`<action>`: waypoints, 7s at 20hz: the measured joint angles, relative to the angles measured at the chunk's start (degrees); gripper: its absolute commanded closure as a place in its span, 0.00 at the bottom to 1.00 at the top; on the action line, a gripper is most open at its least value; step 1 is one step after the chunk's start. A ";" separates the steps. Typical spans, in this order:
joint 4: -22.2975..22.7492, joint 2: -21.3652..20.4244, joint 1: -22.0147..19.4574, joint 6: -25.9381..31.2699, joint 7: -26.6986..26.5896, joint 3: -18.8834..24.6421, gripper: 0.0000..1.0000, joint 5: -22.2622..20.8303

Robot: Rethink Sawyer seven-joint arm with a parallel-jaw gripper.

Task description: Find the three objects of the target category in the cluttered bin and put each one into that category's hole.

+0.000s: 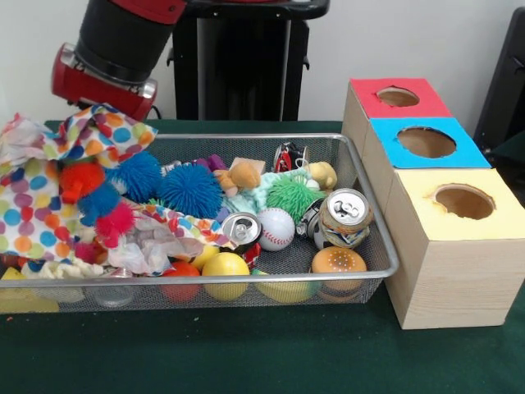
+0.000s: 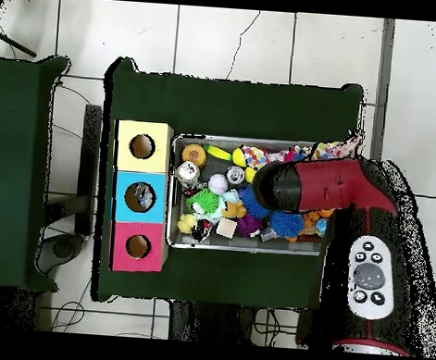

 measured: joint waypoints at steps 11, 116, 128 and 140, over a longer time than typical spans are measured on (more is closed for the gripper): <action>0.00 -1.15 9.07 -0.01 0.00 -7.58 1.00 0.07; -8.76 7.50 31.86 7.29 0.20 -30.05 0.00 13.59; -8.81 7.52 32.00 7.29 0.20 -31.36 0.00 14.29; -8.80 7.54 32.20 7.30 0.20 -31.78 1.00 15.12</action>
